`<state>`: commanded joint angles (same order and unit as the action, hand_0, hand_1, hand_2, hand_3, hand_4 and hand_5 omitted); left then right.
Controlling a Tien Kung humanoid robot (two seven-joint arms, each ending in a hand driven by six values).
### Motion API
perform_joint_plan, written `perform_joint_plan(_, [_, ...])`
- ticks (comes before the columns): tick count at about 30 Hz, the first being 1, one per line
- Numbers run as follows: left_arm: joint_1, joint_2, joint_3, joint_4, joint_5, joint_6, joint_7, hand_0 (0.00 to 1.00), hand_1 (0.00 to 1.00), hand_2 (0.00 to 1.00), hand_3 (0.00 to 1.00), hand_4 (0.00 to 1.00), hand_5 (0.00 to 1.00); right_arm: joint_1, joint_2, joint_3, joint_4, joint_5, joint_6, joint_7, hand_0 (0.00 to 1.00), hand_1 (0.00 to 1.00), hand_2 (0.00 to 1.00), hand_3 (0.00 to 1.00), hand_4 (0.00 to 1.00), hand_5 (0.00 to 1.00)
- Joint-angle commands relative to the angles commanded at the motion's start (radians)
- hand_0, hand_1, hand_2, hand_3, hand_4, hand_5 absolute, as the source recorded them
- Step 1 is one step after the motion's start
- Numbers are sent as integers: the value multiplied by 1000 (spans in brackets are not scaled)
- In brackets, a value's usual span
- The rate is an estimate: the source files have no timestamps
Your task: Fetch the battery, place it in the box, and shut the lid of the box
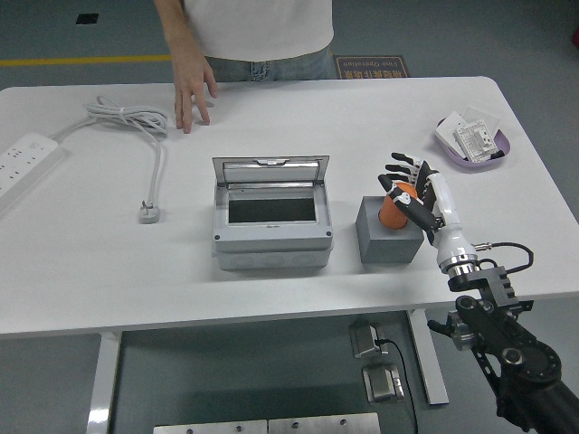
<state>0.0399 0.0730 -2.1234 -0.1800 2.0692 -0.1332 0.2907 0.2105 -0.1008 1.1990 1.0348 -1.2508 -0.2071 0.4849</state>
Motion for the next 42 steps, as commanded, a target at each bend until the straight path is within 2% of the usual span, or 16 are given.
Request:
perform_joint_plan(14, [-2,-1,-1,0,2,0,0,638,659,713,842,883,655,-9,-1,-15,-11,-17,-3,-14,601,639,660,733,928,499])
perform_joint_plan(15, [-2,-1,-1,0,2,0,0,638,658,712,842,882,654,-9,-1,-15,-11,-18,-3,-15,608,647,670,743,876,338])
perform_joint_plan(20, [-1,0,-3,0,4,-1,0,638,658,712,842,882,654,-11,0,-18,-14,-23,-4,-20,608,647,670,743,876,338])
perform_joint_plan(21, [-1,0,-3,0,5,-1,0,638,659,711,841,881,653,-11,0,-18,-15,-24,-4,-21,607,643,663,745,807,251])
perform_joint_plan(42, [-1,-1,-12,0,15,-1,0,637,659,711,840,881,649,-11,-1,-26,-19,-19,-13,-25,605,642,662,742,734,254])
